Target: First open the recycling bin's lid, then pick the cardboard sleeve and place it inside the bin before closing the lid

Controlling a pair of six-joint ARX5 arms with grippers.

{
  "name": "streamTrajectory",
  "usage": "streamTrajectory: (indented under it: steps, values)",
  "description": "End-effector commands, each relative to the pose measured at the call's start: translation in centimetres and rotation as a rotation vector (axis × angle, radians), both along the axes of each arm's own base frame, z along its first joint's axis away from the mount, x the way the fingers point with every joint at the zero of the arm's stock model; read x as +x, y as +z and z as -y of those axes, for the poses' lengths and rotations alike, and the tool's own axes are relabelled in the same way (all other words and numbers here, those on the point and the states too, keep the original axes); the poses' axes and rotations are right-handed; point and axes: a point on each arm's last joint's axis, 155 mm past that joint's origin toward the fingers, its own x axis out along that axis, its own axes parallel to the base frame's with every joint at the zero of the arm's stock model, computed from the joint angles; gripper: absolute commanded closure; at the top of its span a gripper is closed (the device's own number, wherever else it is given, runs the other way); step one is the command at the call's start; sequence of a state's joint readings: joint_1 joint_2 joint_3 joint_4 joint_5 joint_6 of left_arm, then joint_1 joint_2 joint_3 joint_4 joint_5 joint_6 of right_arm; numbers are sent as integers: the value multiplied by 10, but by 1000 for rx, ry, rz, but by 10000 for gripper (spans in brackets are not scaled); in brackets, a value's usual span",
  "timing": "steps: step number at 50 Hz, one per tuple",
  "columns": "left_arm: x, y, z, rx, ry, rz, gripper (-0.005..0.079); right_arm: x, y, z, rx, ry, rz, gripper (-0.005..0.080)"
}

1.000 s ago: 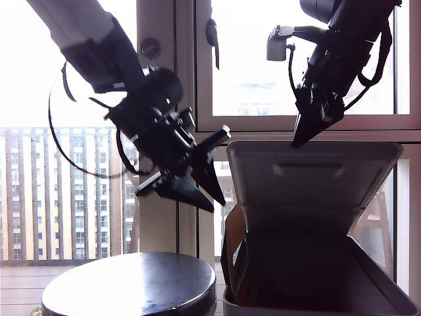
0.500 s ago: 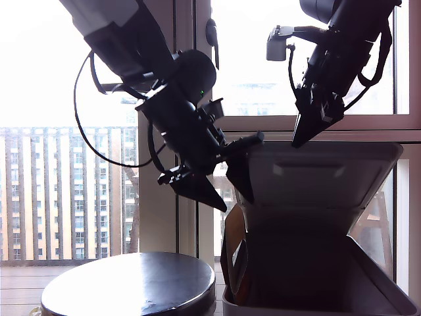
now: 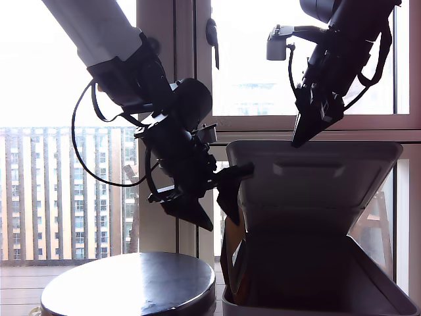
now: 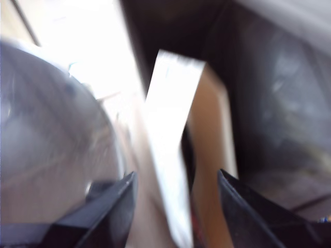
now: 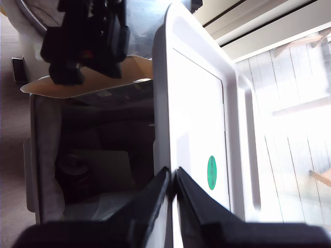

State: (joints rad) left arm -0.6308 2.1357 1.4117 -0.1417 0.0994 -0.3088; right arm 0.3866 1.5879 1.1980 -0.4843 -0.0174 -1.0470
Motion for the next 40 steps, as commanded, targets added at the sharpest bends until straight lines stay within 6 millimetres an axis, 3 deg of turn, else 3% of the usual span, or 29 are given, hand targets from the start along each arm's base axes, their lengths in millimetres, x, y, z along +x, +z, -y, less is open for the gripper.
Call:
streamTrajectory:
  steps: [1,11,18,40]
  values:
    - [-5,-22,1,19,-2,-29,350,11,19,2,17,-19,56,765]
    - [-5,-32,1,24,-2,-37,488,12,19,2,17,-19,56,765]
    - [-2,-31,4,10,4,-27,773,12,19,2,18,-19,57,765]
    - [-4,-12,28,-244,76,-162,764,12,19,2,18,-20,57,765]
